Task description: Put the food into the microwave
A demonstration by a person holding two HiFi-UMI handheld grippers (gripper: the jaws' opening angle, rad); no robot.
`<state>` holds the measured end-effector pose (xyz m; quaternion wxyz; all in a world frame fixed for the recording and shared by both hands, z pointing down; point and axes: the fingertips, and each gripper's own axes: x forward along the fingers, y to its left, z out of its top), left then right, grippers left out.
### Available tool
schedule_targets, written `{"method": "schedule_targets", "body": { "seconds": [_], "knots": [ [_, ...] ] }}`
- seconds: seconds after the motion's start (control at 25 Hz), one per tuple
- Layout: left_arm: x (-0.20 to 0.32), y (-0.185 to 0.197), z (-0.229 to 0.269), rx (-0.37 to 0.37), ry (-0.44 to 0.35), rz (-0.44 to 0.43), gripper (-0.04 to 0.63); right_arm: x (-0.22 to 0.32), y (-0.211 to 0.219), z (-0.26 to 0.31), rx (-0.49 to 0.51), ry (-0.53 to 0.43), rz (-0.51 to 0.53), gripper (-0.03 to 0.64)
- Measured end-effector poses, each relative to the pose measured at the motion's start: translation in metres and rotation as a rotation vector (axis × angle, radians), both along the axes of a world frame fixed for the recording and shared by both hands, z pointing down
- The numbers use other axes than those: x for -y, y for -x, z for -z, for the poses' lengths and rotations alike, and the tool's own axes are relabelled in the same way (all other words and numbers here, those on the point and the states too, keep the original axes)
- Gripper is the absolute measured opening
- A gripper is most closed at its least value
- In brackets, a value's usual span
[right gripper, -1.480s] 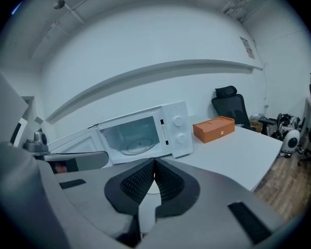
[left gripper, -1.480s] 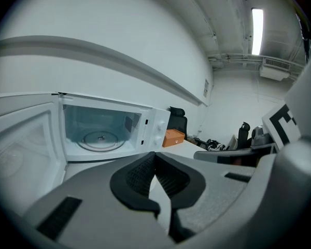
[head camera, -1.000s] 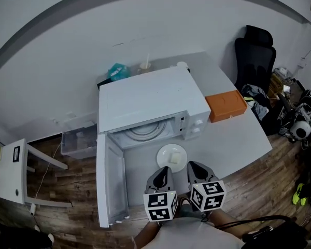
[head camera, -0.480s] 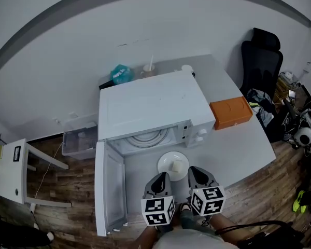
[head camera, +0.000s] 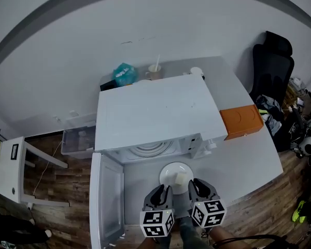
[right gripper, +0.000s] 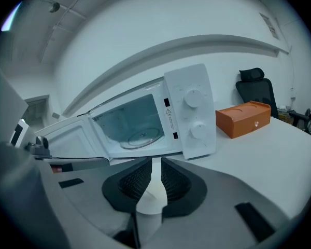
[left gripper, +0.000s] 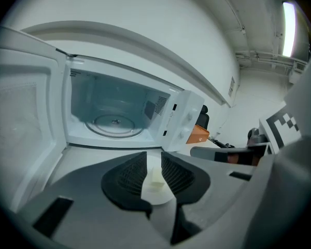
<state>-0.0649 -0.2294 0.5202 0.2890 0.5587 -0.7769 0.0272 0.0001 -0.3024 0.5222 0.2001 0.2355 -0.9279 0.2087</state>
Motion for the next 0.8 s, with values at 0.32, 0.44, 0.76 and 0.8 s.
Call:
{"method": "schedule_targets", "body": {
  "seconds": [0.32,0.44,0.76,0.8],
  "knots": [
    [0.001,0.02,-0.042,-0.027,0.052,0.053,0.08,0.023,0.0,-0.042,-0.047,0.05,-0.042,0.043],
    [-0.002,0.027,-0.057,-0.04,0.077,0.079,0.08,0.027,-0.001,-0.056,-0.068,0.065,-0.045,0.043],
    [-0.002,0.038,-0.089,-0.085,0.164,0.124,0.08,0.032,-0.003,-0.087,-0.143,0.109,-0.046,0.043],
    [-0.001,0.039,-0.091,-0.089,0.167,0.128,0.08,0.033,-0.003,-0.09,-0.148,0.114,-0.048,0.043]
  ]
}}
